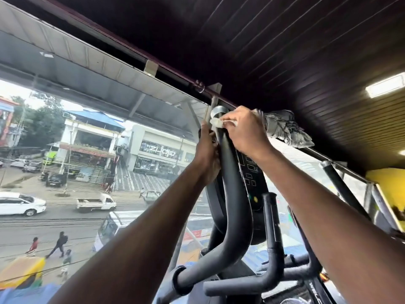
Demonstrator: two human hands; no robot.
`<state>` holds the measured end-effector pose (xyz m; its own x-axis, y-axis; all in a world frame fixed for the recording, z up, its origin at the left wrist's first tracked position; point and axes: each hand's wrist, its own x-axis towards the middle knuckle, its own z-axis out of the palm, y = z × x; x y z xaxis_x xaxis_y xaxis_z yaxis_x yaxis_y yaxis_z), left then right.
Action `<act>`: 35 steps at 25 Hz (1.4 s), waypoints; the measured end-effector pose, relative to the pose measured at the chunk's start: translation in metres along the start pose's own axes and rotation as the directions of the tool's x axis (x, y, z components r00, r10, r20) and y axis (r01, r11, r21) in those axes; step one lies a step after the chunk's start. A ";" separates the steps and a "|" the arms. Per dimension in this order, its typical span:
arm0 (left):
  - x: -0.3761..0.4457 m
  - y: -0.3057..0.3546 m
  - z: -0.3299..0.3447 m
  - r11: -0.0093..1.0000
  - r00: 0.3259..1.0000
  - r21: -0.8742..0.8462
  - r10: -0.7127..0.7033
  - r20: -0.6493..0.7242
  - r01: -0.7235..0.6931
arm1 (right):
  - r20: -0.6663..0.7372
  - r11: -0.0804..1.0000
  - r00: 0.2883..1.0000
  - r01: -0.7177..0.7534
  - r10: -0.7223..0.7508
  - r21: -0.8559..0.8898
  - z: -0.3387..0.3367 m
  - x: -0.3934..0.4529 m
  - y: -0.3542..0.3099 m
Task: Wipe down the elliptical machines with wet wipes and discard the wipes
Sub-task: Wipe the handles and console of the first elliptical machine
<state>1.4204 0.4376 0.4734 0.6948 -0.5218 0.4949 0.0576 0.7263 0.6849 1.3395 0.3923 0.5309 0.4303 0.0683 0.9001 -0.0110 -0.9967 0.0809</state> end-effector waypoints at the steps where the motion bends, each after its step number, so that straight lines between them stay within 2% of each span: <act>1: 0.001 -0.001 0.000 1.000 1.000 -0.001 -0.006 0.008 0.006 | 0.036 0.998 0.998 0.052 -0.051 -0.033 0.001 -0.006 -0.002; 3: 0.004 0.004 -0.008 1.000 1.000 -0.010 0.000 0.002 0.000 | 0.140 0.976 0.967 0.217 -0.211 -0.029 -0.008 -0.031 -0.005; 5: 0.003 0.011 -0.013 1.000 1.000 0.004 0.014 0.002 -0.014 | 0.175 0.968 0.952 0.247 -0.250 0.037 -0.017 -0.050 -0.001; 7: 0.001 0.012 -0.010 1.000 0.999 0.012 0.017 0.027 -0.017 | 0.041 0.991 0.992 0.115 -0.118 0.073 -0.012 -0.033 0.010; 9: -0.003 0.008 -0.005 1.000 1.000 0.012 0.018 0.022 -0.018 | -0.047 0.990 0.998 -0.040 0.046 0.132 -0.006 -0.019 0.012; 10: -0.004 0.007 -0.004 1.000 0.999 -0.001 0.016 0.029 -0.016 | -0.059 0.986 0.995 -0.067 0.076 0.156 -0.003 -0.021 0.012; 13: -0.008 0.008 -0.009 0.999 0.999 -0.033 0.003 0.045 -0.002 | 0.017 0.976 0.999 0.038 -0.043 0.215 -0.010 -0.063 0.012; 15: -0.010 0.006 -0.008 0.999 0.998 -0.047 -0.018 0.052 0.021 | 0.054 0.962 0.997 0.034 -0.050 0.271 -0.015 -0.080 0.012; 18: -0.013 0.000 0.007 0.996 0.994 -0.043 -0.070 0.088 0.074 | -0.088 0.917 0.974 -0.161 0.207 0.365 -0.008 -0.060 0.013; 19: -0.012 -0.002 0.009 0.996 0.994 -0.036 -0.079 0.082 0.082 | -0.113 0.921 0.965 -0.186 0.237 0.343 -0.004 -0.061 0.009; 21: -0.011 0.001 0.005 0.993 0.990 -0.056 -0.095 0.100 0.101 | -0.118 0.982 0.991 -0.040 0.063 0.187 -0.003 -0.080 0.000; 23: -0.014 0.004 0.001 0.988 0.987 -0.109 -0.100 0.123 0.114 | -0.026 0.984 0.986 0.164 -0.162 0.066 -0.010 -0.101 -0.007; 24: -0.016 0.005 0.001 0.989 0.987 -0.106 -0.090 0.136 0.105 | -0.014 0.982 0.983 0.183 -0.182 0.050 -0.013 -0.097 -0.007; 27: -0.025 0.001 0.008 0.996 0.985 -0.052 -0.067 0.160 0.076 | -0.069 0.997 0.998 0.005 0.001 0.080 -0.009 -0.056 -0.005; 28: -0.026 0.001 0.008 0.995 0.985 -0.063 -0.069 0.160 0.080 | -0.062 0.998 0.998 0.014 -0.010 0.063 -0.005 -0.053 -0.006; 31: -0.024 0.005 0.001 0.992 0.988 -0.088 -0.074 0.138 0.087 | 0.018 0.965 0.967 0.253 -0.255 0.075 -0.006 -0.076 -0.003; 32: -0.026 0.005 0.001 0.992 0.989 -0.083 -0.080 0.124 0.090 | 0.047 0.954 0.957 0.279 -0.286 0.112 -0.010 -0.081 0.003; 33: -0.028 0.005 0.002 0.994 0.991 -0.084 -0.061 0.115 0.071 | 0.028 0.959 0.967 0.249 -0.254 0.133 -0.012 -0.077 0.010; 35: -0.025 0.001 0.002 0.998 0.996 -0.050 -0.023 0.081 0.027 | -0.059 0.982 0.997 0.066 -0.057 0.176 -0.013 -0.064 0.021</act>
<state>1.4017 0.4502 0.4629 0.6333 -0.5728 0.5204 0.1121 0.7332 0.6707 1.3002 0.3678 0.4802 0.3765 0.1273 0.9176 0.1765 -0.9822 0.0638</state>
